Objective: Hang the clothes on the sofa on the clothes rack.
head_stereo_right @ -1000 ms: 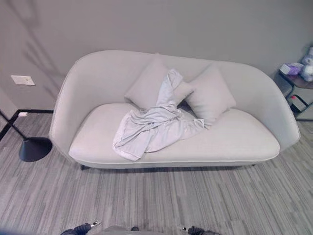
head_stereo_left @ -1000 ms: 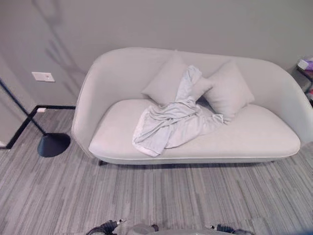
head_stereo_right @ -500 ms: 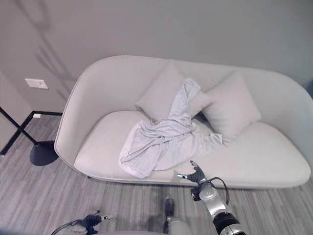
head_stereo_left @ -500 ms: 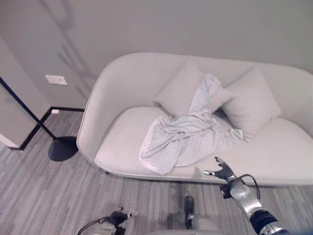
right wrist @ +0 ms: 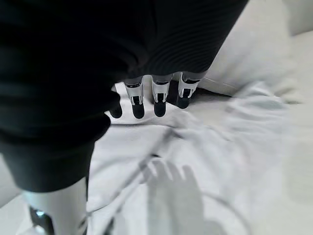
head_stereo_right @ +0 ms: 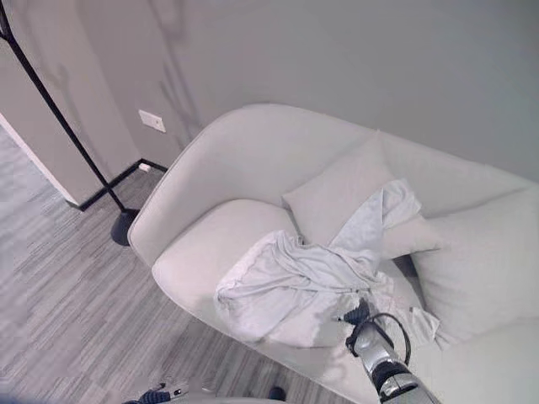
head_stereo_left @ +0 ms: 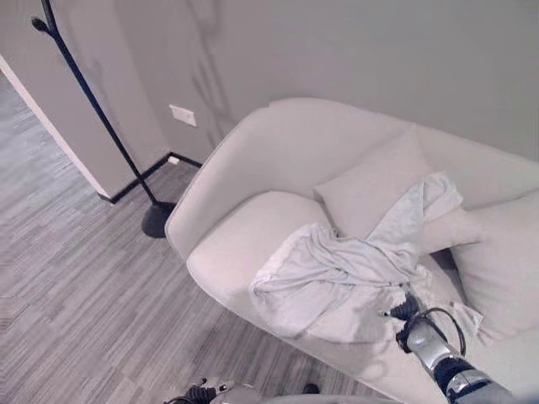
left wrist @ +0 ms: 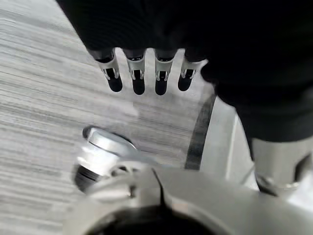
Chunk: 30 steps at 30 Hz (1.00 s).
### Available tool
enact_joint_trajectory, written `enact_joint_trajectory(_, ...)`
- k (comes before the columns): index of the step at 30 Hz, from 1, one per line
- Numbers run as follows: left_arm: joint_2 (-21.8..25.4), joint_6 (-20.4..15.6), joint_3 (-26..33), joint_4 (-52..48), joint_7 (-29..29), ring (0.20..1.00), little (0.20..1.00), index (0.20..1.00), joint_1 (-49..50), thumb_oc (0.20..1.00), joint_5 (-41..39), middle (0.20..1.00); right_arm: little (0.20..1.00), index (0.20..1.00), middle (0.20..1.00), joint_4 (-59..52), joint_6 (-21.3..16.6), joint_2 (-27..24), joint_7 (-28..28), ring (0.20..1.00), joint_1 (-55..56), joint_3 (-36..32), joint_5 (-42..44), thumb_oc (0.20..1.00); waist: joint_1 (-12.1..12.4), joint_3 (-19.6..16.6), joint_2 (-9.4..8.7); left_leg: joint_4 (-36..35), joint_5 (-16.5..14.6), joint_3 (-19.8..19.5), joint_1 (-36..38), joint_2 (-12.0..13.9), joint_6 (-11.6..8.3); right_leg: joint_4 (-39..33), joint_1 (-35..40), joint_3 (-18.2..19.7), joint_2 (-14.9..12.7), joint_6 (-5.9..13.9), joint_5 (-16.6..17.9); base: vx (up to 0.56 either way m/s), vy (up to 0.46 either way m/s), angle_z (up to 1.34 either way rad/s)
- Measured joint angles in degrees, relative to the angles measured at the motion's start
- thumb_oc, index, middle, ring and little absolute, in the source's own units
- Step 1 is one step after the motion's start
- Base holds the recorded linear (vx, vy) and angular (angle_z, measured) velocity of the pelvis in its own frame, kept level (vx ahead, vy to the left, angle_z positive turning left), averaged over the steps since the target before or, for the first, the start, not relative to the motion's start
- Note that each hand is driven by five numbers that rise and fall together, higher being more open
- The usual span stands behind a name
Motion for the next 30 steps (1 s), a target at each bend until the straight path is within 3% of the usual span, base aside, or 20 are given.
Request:
enact_joint_trajectory(1, -0.09, 0.04, 0.29, 0.05, 0.41, 1.000, 1.000, 1.000, -0.33, 1.000, -0.35, 1.000, 1.000, 1.000, 1.000, 0.17, -0.03, 0.19, -1.17, 1.000, -0.64, 0.03, 0.02, 1.000, -0.13, 0.39, 0.42, -1.13, -0.16, 0.07, -2.17, 0.72, 0.52, -0.74, 0.41, -0.57, -0.22, -1.53, -1.03, 0.14, 0.139, 0.37)
enact_joint_trajectory(2, -0.19, 0.05, 0.19, -0.46, 0.92, 1.000, 1.000, 1.000, -0.64, 1.000, -0.60, 1.000, 1.000, 1.000, 1.000, 2.77, -0.20, 0.55, -2.26, 1.000, -1.76, 0.23, 0.07, 1.000, -0.20, 1.14, 0.44, -6.73, 0.66, 3.34, -3.82, 3.43, 1.13, -2.29, 1.50, -1.73, -0.46, -1.50, -0.88, 0.11, 0.140, 0.54)
enact_joint_trajectory(4, -0.48, -0.13, -0.41, -2.70, 1.70, 1.000, 1.000, 1.000, 0.41, 1.000, -1.34, 1.000, 1.000, 1.000, 1.000, 7.92, 0.10, 0.62, -3.78, 1.000, -3.12, 0.00, 1.94, 1.000, 0.30, 1.97, 2.05, -22.39, 6.28, 10.01, -6.07, 7.72, 0.37, -3.20, 2.20, -3.28, -0.66, -0.13, -1.58, 0.16, 0.181, 0.49)
enact_joint_trajectory(5, -0.79, -0.64, -0.60, -2.48, 1.88, 1.000, 1.000, 1.000, 0.44, 1.000, -1.31, 1.000, 1.000, 1.000, 1.000, 9.68, 0.15, 0.13, -4.22, 1.000, -3.80, 0.23, 2.93, 1.000, 0.82, 2.77, 3.66, -26.61, 9.14, 14.25, -7.34, 8.44, -0.42, -3.23, 2.21, -4.05, -0.70, 0.50, -1.95, 0.25, 0.193, 0.25)
enact_joint_trajectory(6, -1.38, -0.87, -0.69, -1.77, 1.84, 1.000, 1.000, 1.000, 0.56, 1.000, -1.25, 1.000, 1.000, 1.000, 1.000, 10.06, 0.20, 0.05, -4.85, 1.000, -4.51, -0.03, 4.04, 1.000, 0.97, 3.75, 5.12, -28.43, 10.56, 17.10, -7.54, 8.76, -0.06, -3.22, 3.15, -3.66, -0.68, 1.21, -2.18, 0.26, 0.164, -0.21)
enact_joint_trajectory(8, -2.11, -0.27, -0.06, 1.37, 1.97, 1.000, 1.000, 1.000, 3.05, 1.000, -1.19, 1.000, 1.000, 1.000, 1.000, 9.21, -0.10, 1.76, -5.82, 1.000, -4.43, -0.81, 4.41, 1.000, 1.75, 3.27, 6.40, -28.56, 12.39, 18.09, -5.23, 8.17, 0.80, -3.23, 4.29, -1.46, -0.93, 1.76, -2.50, 0.23, 0.152, -0.62)
enact_joint_trajectory(9, -2.11, 0.12, -0.04, 2.36, 2.04, 1.000, 1.000, 1.000, 3.67, 1.000, -1.18, 1.000, 1.000, 1.000, 1.000, 8.54, -0.25, 2.36, -6.50, 1.000, -3.90, -0.79, 4.40, 1.000, 1.54, 3.24, 6.29, -27.61, 12.61, 18.09, -4.16, 7.59, 1.13, -3.22, 4.95, -1.37, -1.53, 1.93, -2.60, 0.21, 0.141, -0.31)
enact_joint_trajectory(11, -1.81, 0.14, -0.32, 1.96, 2.82, 1.000, 1.000, 1.000, 4.21, 1.000, 0.14, 1.000, 1.000, 1.000, 1.000, 8.64, 0.18, 2.74, -8.63, 1.000, -2.38, -0.85, 4.02, 1.000, 0.81, 1.73, 4.75, -29.66, 19.55, 20.06, -2.50, 4.62, 4.67, -2.87, 6.09, -1.23, -4.69, 5.23, -4.17, 0.13, 0.163, -0.10)
enact_joint_trajectory(12, -1.30, 0.05, -0.32, 1.40, 2.95, 1.000, 1.000, 1.000, 4.08, 1.000, 0.24, 1.000, 1.000, 1.000, 1.000, 8.67, 0.15, 3.32, -8.95, 1.000, -2.15, -0.69, 3.52, 1.000, 0.79, 1.23, 3.59, -30.93, 19.66, 20.21, -2.09, 3.52, 4.90, -2.85, 5.94, -1.35, -5.84, 6.18, -4.10, -0.18, 0.166, -0.03)
enact_joint_trajectory(13, 0.69, -0.44, -1.17, -0.27, 3.64, 1.000, 1.000, 1.000, 3.00, 1.000, 0.52, 1.000, 1.000, 1.000, 1.000, 10.16, 0.12, 3.92, -10.05, 1.000, -2.76, 3.14, 0.58, 1.000, 1.09, 0.30, 1.97, -32.10, 20.35, 20.35, -2.52, 1.60, 6.40, -2.50, 4.21, -1.48, -7.93, 6.71, -4.67, -0.31, 0.124, 0.14)
enact_joint_trajectory(14, 1.12, -1.25, -3.27, -1.71, 3.91, 1.000, 1.000, 1.000, 1.64, 1.000, 0.52, 1.000, 1.000, 1.000, 1.000, 11.64, 0.05, 4.04, -10.20, 1.000, -4.25, 4.27, -0.83, 1.000, 1.32, 0.56, 2.42, -31.89, 20.88, 20.26, -3.83, 1.04, 7.09, -1.34, 2.25, -1.52, -8.51, 7.42, -5.16, -0.38, 0.133, 0.13)
enact_joint_trajectory(16, 2.20, -3.60, -11.60, -8.12, 4.91, 1.000, 1.000, 1.000, -2.20, 1.000, 0.55, 1.000, 1.000, 1.000, 1.000, 16.64, 0.01, 2.36, -11.77, 1.000, -12.62, 5.73, -1.30, 1.000, 1.71, 3.16, 5.42, -28.80, 20.64, 20.15, -10.45, 0.73, 6.80, 2.31, -6.39, -1.66, -9.04, 8.48, -5.63, -0.25, 0.136, 0.15)
enact_joint_trajectory(19, 1.47, -4.87, -14.30, -12.02, 5.45, 1.000, 1.000, 1.000, -3.19, 1.000, 1.68, 1.000, 1.000, 1.000, 1.000, 19.22, -0.01, 0.18, -13.09, 1.000, -16.50, 6.11, -1.32, 1.000, 3.58, 5.62, 8.27, -27.97, 20.24, 19.93, -13.05, -0.33, 6.30, 2.75, -9.85, -1.44, -10.08, 10.37, -3.60, -0.11, 0.101, 0.07)
enact_joint_trajectory(20, 1.57, -5.47, -15.38, -13.44, 5.41, 1.000, 1.000, 1.000, -2.71, 1.000, 1.74, 1.000, 1.000, 1.000, 1.000, 19.41, 0.20, -1.40, -14.91, 1.000, -19.41, 6.23, -1.72, 1.000, 4.81, 6.95, 9.99, -27.99, 20.25, 20.12, -15.17, 0.02, 5.84, 2.49, -11.56, -1.31, -9.75, 10.72, -3.01, -0.11, 0.091, -0.16)
enact_joint_trajectory(21, 1.56, -5.48, -15.51, -13.14, 5.52, 1.000, 1.000, 1.000, -2.56, 1.000, 1.67, 1.000, 1.000, 1.000, 1.000, 19.53, 0.41, -1.94, -15.67, 1.000, -20.38, 6.66, -2.15, 1.000, 4.91, 7.49, 10.11, -27.98, 20.48, 20.11, -16.08, 0.14, 5.54, 2.41, -12.82, -1.27, -9.73, 10.88, -2.66, -0.10, 0.075, -0.17)
enact_joint_trajectory(25, 1.31, -5.48, -14.78, -9.24, 7.83, 1.000, 1.000, 1.000, -2.75, 1.000, 1.48, 1.000, 1.000, 1.000, 1.000, 20.01, 2.67, -3.30, -20.04, 1.000, -23.79, 9.34, -5.37, 1.000, 5.40, 9.04, 9.07, -27.71, 20.59, 20.89, -20.63, 0.69, 5.38, 3.69, -18.77, 0.18, -9.50, 10.34, -2.40, -0.09, 0.046, -0.17)
enact_joint_trajectory(27, 1.33, -5.52, -14.99, -9.02, 9.70, 1.000, 1.000, 1.000, -4.75, 1.000, 1.50, 1.000, 1.000, 1.000, 1.000, 20.37, 4.64, -3.50, -21.67, 1.000, -25.39, 12.90, -7.80, 1.000, 5.39, 11.72, 7.44, -27.32, 20.63, 21.84, -23.94, 0.95, 5.41, 4.42, -22.60, 1.45, -9.46, 10.30, -2.28, -0.12, 0.074, -0.21)
enact_joint_trajectory(30, 1.99, -5.92, -16.09, -10.45, 11.58, 1.000, 1.000, 1.000, -7.62, 1.000, 1.78, 1.000, 1.000, 1.000, 1.000, 22.73, 5.94, -3.06, -22.43, 1.000, -27.40, 14.69, -9.18, 1.000, 5.40, 14.39, 6.97, -26.69, 21.19, 22.07, -27.10, 0.97, 6.07, 4.47, -25.24, 1.71, -9.46, 10.39, -2.00, -0.04, 0.025, -0.05)
